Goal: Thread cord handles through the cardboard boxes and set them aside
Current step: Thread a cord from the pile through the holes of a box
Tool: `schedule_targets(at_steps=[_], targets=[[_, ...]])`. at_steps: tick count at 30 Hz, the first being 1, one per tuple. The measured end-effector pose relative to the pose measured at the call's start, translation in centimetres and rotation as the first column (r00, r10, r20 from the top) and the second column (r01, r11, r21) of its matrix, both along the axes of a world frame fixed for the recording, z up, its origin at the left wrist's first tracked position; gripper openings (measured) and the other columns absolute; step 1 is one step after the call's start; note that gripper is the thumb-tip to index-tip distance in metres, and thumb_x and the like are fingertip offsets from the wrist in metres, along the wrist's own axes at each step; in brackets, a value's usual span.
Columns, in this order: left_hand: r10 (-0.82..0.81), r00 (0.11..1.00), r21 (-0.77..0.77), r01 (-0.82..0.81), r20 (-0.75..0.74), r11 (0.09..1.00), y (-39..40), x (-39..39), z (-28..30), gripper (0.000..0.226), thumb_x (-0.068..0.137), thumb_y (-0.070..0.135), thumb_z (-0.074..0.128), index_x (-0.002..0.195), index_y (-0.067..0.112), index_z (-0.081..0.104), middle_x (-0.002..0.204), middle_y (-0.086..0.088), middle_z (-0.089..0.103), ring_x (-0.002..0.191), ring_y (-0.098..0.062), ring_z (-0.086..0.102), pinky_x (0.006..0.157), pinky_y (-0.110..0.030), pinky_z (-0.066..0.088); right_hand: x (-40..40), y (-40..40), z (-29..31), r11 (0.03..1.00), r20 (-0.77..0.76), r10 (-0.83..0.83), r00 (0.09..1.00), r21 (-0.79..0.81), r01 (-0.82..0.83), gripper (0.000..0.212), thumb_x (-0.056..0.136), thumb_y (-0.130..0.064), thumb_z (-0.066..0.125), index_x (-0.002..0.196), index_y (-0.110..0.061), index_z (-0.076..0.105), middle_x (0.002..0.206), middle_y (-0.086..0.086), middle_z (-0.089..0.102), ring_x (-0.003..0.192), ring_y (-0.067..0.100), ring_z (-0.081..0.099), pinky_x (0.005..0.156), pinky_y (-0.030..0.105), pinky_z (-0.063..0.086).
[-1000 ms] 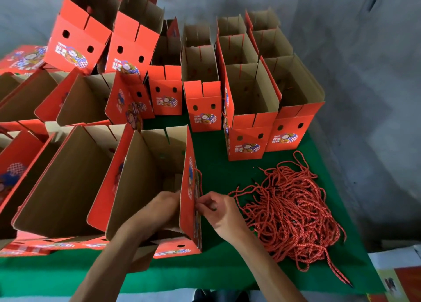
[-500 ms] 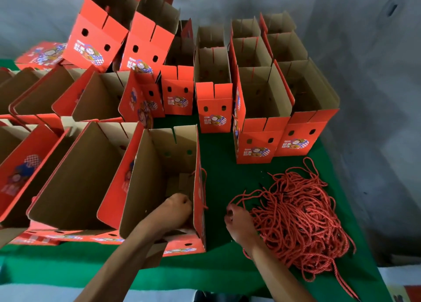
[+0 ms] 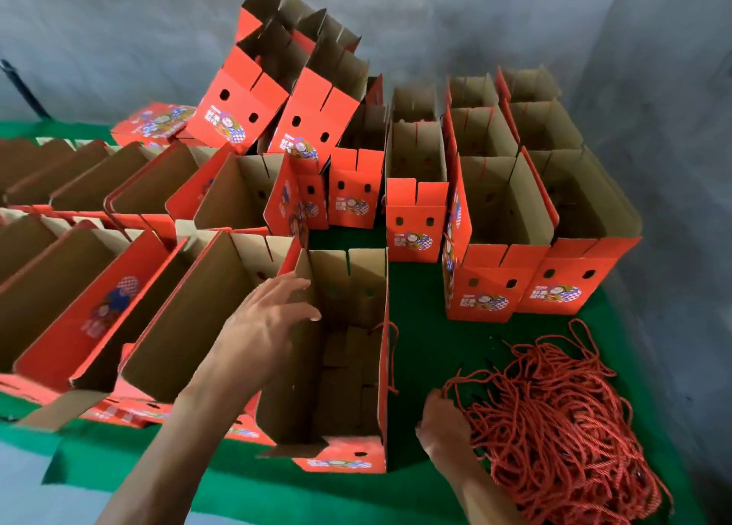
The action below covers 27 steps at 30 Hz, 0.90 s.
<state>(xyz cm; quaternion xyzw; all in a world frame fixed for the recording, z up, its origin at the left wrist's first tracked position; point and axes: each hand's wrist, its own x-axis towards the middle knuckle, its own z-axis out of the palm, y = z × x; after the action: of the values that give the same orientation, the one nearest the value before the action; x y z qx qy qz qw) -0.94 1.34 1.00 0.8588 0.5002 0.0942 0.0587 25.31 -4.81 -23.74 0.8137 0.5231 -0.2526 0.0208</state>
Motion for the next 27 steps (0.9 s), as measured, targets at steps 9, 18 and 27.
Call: schedule_targets(at_steps=[9,18,27], targets=[[-0.150,0.988,-0.093,0.151,0.025,0.984,1.5,-1.6,0.5,0.047,0.091,0.002,0.062,0.116,0.040,0.075,0.162,0.010,0.035,0.154,-0.002,0.012,0.125,-0.029,0.022,-0.6,-0.1,0.7,0.984,-0.695,-0.067,0.716,0.072,0.162,0.024,0.093,-0.022,0.072,0.070,-0.014,0.073,0.061,0.000,0.070,0.051,0.009,0.060,0.053,0.029,0.045],[-0.333,0.943,-0.060,0.332,-0.001,0.941,2.1,2.7,2.2,0.018,0.098,0.029,0.066,0.110,0.037,0.077,0.158,0.010,0.043,0.155,-0.006,0.015,0.128,-0.041,0.019,3.4,-1.8,4.3,0.552,-0.940,-0.274,0.202,0.018,0.834,0.041,0.087,0.019,0.054,0.073,-0.014,0.075,0.063,0.000,0.073,0.063,0.022,0.067,0.056,0.027,0.054],[-0.351,0.932,-0.085,0.359,0.093,0.929,1.4,8.4,2.8,0.017,0.100,0.031,0.062,0.113,0.029,0.073,0.113,0.009,0.074,0.107,-0.016,0.067,0.090,-0.037,0.052,9.2,-4.5,5.6,0.103,-0.934,-0.245,0.261,0.243,0.965,0.018,0.090,-0.011,0.076,0.105,-0.021,0.078,0.101,0.000,0.078,0.097,0.016,0.072,0.089,0.031,0.055]])
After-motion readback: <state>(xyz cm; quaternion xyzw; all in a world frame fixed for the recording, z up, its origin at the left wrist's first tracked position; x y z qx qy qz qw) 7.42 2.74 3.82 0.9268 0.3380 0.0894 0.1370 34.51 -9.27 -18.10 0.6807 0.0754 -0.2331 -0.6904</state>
